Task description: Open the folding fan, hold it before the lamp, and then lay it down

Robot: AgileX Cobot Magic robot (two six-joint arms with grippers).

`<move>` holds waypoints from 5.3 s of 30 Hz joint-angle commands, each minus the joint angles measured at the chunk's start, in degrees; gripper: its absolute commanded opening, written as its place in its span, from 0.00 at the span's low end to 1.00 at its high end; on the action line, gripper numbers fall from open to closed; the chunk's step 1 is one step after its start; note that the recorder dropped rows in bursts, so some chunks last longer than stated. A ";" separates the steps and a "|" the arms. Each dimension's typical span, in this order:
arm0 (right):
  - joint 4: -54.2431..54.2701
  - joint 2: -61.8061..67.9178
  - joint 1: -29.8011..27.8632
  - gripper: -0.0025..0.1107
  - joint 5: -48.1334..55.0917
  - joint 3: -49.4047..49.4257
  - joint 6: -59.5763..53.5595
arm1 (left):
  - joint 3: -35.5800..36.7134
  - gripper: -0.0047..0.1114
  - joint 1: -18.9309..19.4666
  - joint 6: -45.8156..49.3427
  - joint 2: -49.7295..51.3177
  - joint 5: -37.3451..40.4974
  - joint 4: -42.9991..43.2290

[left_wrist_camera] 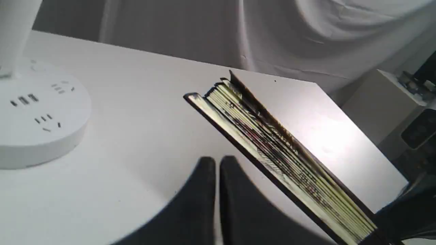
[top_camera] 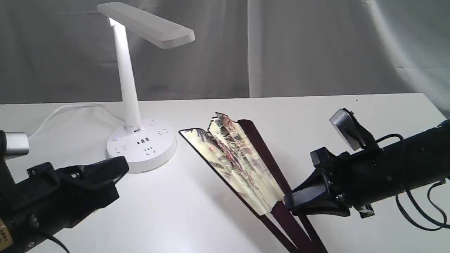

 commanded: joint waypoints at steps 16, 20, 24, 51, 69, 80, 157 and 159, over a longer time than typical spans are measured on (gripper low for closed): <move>5.23 -0.58 0.82 0.02 0.30 0.21 -2.85 | -0.17 0.47 -0.29 -26.11 14.43 -18.15 3.40; 5.23 -0.58 0.82 0.02 0.30 0.21 -2.85 | -0.17 0.47 -0.29 -30.77 18.22 -20.43 3.42; 5.23 -0.58 0.82 0.02 0.30 0.21 -3.09 | -0.17 0.47 -0.29 -38.37 21.98 -27.81 3.42; 4.39 -0.58 0.82 0.02 -2.66 0.21 -3.09 | -20.51 0.47 -0.29 -51.25 30.32 -11.45 15.11; 4.39 -0.58 0.82 0.02 -2.76 0.21 -3.09 | -25.50 0.47 -1.09 -51.75 30.35 -3.97 15.09; 4.39 -0.58 0.82 0.02 -2.44 0.21 -3.09 | -28.13 0.47 -3.71 -55.95 34.51 -4.79 14.45; 12.07 -0.58 0.70 0.50 -2.29 0.11 -5.51 | -28.02 0.04 -2.02 -61.53 39.02 -25.95 22.81; 12.49 -0.58 0.70 0.50 -1.89 0.11 -5.63 | -28.02 0.04 -1.86 -61.53 39.02 -25.57 22.82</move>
